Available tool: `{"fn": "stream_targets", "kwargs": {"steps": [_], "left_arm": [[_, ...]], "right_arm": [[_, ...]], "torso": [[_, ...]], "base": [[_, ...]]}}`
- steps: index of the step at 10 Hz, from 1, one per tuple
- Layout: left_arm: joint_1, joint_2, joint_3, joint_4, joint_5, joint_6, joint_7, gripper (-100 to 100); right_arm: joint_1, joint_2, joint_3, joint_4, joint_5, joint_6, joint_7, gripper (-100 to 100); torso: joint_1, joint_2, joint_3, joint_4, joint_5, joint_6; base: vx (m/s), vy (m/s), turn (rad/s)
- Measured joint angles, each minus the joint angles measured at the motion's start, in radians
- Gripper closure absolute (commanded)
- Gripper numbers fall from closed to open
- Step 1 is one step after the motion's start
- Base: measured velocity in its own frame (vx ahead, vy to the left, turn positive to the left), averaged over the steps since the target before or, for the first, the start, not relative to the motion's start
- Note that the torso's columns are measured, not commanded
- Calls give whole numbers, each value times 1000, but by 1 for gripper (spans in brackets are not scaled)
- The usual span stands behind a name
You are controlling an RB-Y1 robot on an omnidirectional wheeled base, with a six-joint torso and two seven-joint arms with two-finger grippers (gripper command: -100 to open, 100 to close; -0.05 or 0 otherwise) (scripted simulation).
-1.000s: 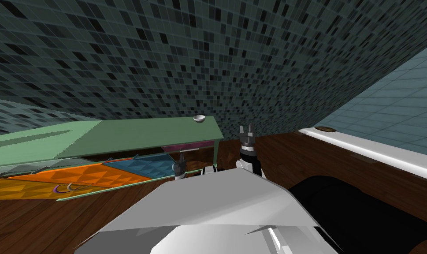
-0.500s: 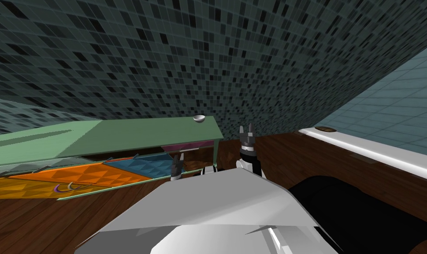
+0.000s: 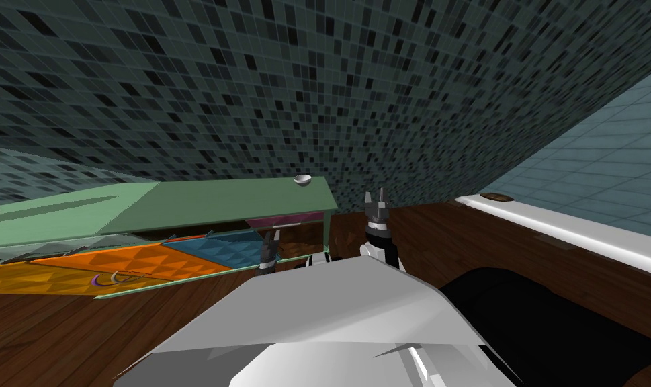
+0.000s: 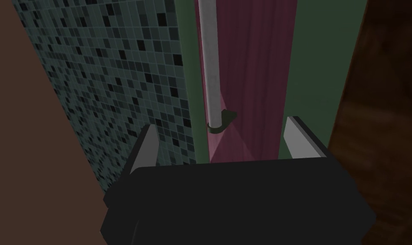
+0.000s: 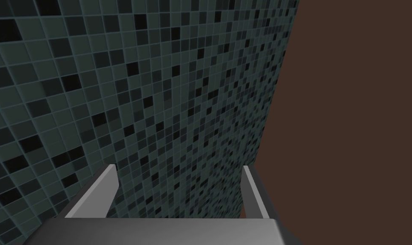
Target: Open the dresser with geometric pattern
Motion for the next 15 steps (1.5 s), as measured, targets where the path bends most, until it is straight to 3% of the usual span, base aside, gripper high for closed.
{"fn": "stream_targets", "kwargs": {"steps": [2, 6, 7, 11, 13, 15], "left_arm": [[-16, -29, 0, -16, 2, 31, -2, -100], [-15, -124, -2, -39, 1, 52, -4, -100], [-14, -126, -3, -41, 1, 53, -4, -100], [-118, -81, 11, 51, 36, 60, 15, -100], [-189, -65, 19, 125, 51, 50, 21, -100], [-222, -49, 21, 157, 63, 54, 28, -100]], "right_arm": [[0, 0, 0, 0, 0, 0, 0, 0], [0, 0, 0, 0, 0, 0, 0, 0], [0, 0, 0, 0, 0, 0, 0, 0], [0, 0, 0, 0, 0, 0, 0, 0], [0, 0, 0, 0, 0, 0, 0, 0], [0, 0, 0, 0, 0, 0, 0, 0]], "torso": [[0, 0, 0, 0, 0, 0], [1, -1, -1, 0, 0, 0], [1, 0, 0, 0, 0, 0], [1, 0, 0, 0, 0, 0], [0, -2, -1, 0, 0, 0], [-1, 0, 0, 0, 0, 0]], "base": [[-42, -31, 7], [-4, -5, 1], [-36, -32, 14], [-64, -42, 11], [-44, -34, 7], [-55, -39, 11]]}}
